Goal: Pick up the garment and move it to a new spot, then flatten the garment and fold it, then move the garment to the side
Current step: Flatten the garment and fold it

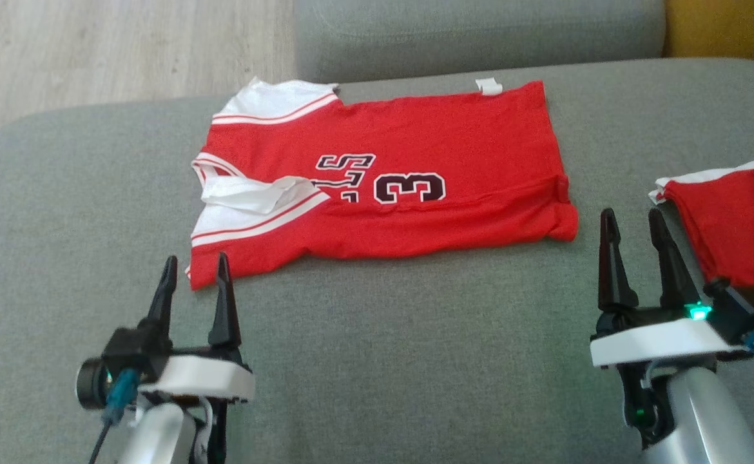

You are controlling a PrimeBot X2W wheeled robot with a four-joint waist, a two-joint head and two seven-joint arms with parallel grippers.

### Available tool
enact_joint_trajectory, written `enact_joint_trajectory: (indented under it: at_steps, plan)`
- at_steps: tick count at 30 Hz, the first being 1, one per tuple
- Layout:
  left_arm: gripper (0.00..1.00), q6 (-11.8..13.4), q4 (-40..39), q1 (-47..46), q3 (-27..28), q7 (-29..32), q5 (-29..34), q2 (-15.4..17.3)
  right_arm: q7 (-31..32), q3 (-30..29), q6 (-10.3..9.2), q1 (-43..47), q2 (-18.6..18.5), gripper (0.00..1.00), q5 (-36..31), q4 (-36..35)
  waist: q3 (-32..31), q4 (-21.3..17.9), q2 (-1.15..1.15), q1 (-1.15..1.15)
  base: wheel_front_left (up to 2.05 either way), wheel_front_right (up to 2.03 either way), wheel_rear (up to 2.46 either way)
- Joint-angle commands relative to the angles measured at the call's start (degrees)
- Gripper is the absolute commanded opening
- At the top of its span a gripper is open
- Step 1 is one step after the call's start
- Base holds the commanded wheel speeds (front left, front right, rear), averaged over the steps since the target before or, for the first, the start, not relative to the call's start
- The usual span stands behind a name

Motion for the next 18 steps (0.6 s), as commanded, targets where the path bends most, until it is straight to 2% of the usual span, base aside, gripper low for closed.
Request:
enact_joint_trajectory:
  at_steps: [1, 18]
  plan:
    - [1.0, -0.05, -0.1, -4.53, 2.38, -0.29, 0.7, 0.56, -0.52, 1.75, -0.04, -2.95, -0.04, 1.0, 0.3, -2.44, 1.19, -0.4, 0.0, 0.0, 0.0, 0.0, 0.0]
    - [1.0, 1.21, 26.4, -18.08, 5.21, 5.29, -2.33, 2.12, -0.52, 4.64, -0.04, -5.75, -0.03, 1.0, 1.45, -3.41, 8.16, -4.04, 0.0, 0.0, 0.0, 0.0, 0.0]
